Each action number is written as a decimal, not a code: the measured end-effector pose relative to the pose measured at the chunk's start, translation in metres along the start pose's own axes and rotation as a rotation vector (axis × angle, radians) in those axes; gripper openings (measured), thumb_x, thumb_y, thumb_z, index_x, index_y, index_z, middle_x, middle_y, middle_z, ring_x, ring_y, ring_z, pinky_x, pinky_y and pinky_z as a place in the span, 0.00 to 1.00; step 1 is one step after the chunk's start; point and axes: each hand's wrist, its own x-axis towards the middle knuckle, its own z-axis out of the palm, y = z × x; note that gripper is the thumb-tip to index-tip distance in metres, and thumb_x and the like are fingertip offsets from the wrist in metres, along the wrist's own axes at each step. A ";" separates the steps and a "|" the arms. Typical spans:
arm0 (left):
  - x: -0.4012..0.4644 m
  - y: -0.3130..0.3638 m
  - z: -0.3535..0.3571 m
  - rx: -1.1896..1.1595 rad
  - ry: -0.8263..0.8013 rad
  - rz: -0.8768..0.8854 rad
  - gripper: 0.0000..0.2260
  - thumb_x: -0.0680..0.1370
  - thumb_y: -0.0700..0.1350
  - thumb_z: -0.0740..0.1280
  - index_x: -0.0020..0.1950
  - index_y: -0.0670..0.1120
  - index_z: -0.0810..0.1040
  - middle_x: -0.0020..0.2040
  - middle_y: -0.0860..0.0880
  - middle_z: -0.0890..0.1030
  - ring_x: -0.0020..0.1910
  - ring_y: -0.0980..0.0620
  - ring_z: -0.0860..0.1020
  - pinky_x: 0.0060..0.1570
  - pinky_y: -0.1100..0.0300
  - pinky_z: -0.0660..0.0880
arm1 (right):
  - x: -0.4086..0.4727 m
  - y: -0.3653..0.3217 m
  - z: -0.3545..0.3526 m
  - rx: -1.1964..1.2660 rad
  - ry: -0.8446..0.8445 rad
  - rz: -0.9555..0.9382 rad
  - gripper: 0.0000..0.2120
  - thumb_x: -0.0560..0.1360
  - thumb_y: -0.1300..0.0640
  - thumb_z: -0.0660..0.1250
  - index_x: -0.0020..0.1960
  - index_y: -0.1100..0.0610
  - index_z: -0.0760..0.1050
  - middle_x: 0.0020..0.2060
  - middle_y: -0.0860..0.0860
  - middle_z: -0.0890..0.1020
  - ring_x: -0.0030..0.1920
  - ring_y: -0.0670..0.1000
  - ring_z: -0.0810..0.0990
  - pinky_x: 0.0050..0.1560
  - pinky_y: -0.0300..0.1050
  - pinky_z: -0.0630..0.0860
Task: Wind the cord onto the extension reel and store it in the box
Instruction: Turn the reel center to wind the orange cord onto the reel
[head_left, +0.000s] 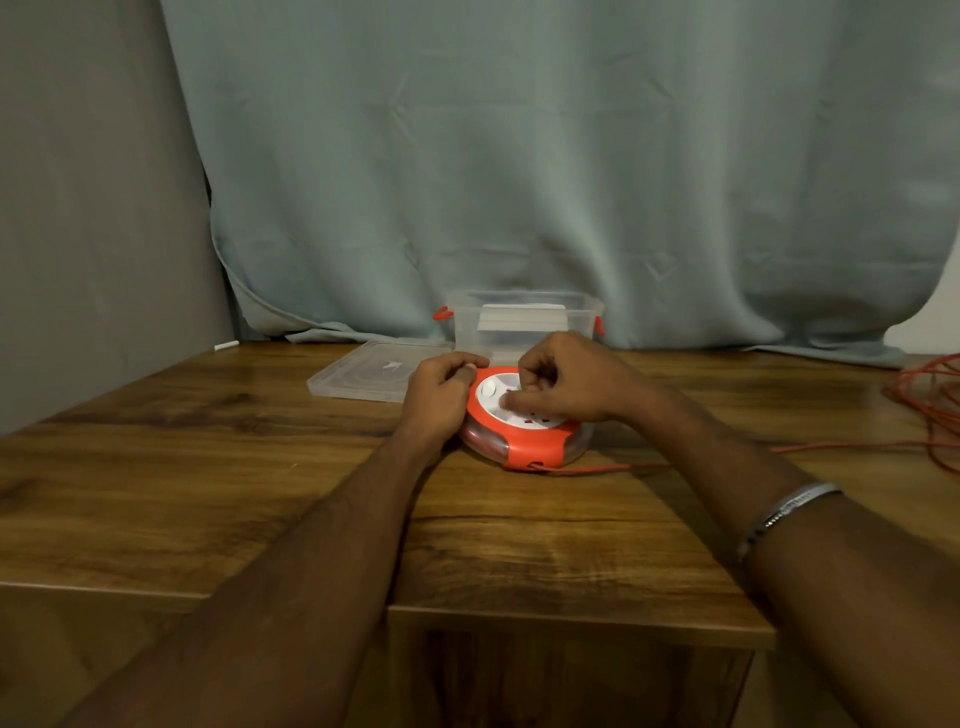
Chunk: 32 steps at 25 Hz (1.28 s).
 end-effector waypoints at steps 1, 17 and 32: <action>0.000 0.001 0.000 -0.018 -0.004 0.001 0.11 0.82 0.39 0.61 0.55 0.44 0.84 0.54 0.45 0.85 0.51 0.48 0.83 0.54 0.52 0.81 | 0.000 0.003 -0.003 0.036 0.004 -0.013 0.08 0.66 0.49 0.73 0.35 0.53 0.78 0.30 0.50 0.82 0.28 0.46 0.74 0.33 0.47 0.71; -0.002 0.002 0.000 0.007 -0.063 -0.034 0.12 0.84 0.41 0.60 0.59 0.45 0.83 0.57 0.45 0.83 0.52 0.48 0.83 0.46 0.57 0.82 | -0.001 0.024 -0.024 0.279 -0.282 0.024 0.31 0.66 0.64 0.79 0.60 0.48 0.66 0.58 0.50 0.86 0.31 0.45 0.75 0.33 0.41 0.75; -0.002 0.002 -0.002 -0.014 -0.029 -0.019 0.11 0.82 0.40 0.61 0.55 0.45 0.84 0.54 0.43 0.85 0.52 0.46 0.83 0.51 0.52 0.82 | 0.001 -0.002 0.002 -0.081 -0.054 0.004 0.27 0.71 0.38 0.75 0.26 0.55 0.71 0.20 0.47 0.73 0.24 0.45 0.70 0.33 0.47 0.68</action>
